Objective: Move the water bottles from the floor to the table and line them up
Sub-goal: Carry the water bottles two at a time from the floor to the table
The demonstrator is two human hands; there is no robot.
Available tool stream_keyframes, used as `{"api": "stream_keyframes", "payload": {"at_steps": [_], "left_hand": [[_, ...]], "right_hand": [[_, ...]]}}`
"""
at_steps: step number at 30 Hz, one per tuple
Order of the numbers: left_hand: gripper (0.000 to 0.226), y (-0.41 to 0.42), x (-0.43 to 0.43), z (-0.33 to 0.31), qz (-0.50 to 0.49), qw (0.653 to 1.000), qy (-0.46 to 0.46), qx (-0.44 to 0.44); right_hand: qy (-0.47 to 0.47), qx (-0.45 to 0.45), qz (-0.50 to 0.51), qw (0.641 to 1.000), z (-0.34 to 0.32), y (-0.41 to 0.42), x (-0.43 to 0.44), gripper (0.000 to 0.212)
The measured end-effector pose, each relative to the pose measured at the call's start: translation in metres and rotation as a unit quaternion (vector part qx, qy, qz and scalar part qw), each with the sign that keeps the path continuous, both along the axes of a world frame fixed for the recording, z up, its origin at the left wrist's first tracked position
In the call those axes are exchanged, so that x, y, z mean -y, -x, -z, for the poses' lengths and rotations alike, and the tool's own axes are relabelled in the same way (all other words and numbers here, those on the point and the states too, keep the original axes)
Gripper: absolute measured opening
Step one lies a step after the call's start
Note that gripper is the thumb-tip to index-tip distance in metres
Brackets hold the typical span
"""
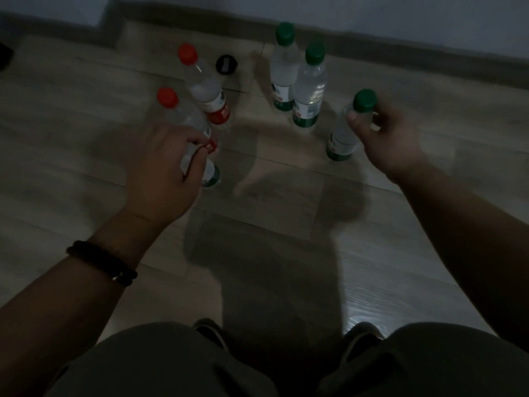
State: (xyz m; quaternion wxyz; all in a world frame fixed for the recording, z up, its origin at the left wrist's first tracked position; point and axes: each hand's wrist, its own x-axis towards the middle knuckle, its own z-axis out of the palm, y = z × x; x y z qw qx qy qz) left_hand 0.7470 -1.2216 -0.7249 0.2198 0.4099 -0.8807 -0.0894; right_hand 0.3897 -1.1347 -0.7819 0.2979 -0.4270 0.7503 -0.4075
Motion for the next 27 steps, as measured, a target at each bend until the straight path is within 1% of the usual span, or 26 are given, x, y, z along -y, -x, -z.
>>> {"api": "stream_keyframes", "payload": {"at_steps": [2,3,4,6,7,9,12,14,17,20,22,25,27], "left_hand": [[0.030,-0.010,0.008,0.003,-0.042,0.998,0.046,-0.005],[0.041,-0.015,0.011,0.007,-0.078,0.996,0.040,-0.024],[0.054,-0.018,0.013,0.012,-0.120,0.991,0.015,-0.057],[0.075,-0.023,0.013,0.023,-0.204,0.967,-0.069,-0.140],[0.081,-0.025,0.013,0.029,-0.235,0.950,-0.112,-0.171],[0.084,-0.028,0.016,0.039,-0.264,0.926,-0.194,-0.189],[0.078,-0.029,0.022,0.049,-0.246,0.906,-0.293,-0.179],[0.067,-0.025,0.026,0.055,-0.221,0.908,-0.314,-0.170],[0.056,-0.013,0.027,0.061,-0.211,0.910,-0.309,-0.179],[0.049,-0.003,0.023,0.062,-0.253,0.901,-0.288,-0.205],[0.043,-0.001,0.021,0.063,-0.264,0.893,-0.286,-0.227],[0.034,-0.001,0.016,0.061,-0.239,0.902,-0.286,-0.217],[0.035,-0.001,0.014,0.057,-0.216,0.908,-0.293,-0.207]], "right_hand": [[0.006,0.004,0.008,1.000,-0.003,-0.002,0.003,0.032],[0.008,0.008,0.006,1.000,-0.003,-0.003,0.004,0.035],[0.010,0.011,0.002,1.000,-0.004,-0.005,0.005,0.037],[0.023,0.009,0.001,1.000,-0.006,-0.009,0.005,0.039],[0.033,0.006,0.002,0.999,-0.008,-0.013,0.005,0.039],[0.040,0.004,0.000,0.999,-0.011,-0.020,0.005,0.038],[0.036,0.023,-0.006,0.999,-0.012,-0.031,0.005,0.041],[0.041,0.029,-0.004,0.999,-0.010,-0.039,0.003,0.042],[0.043,0.049,0.003,0.998,-0.009,-0.049,0.002,0.043],[0.044,0.055,0.004,0.998,-0.011,-0.058,0.003,0.042],[0.045,0.058,-0.005,0.997,-0.014,-0.062,0.003,0.041],[0.053,0.063,-0.014,0.996,-0.019,-0.065,0.004,0.040],[0.060,0.060,-0.022,0.996,-0.022,-0.066,0.005,0.043]]}}
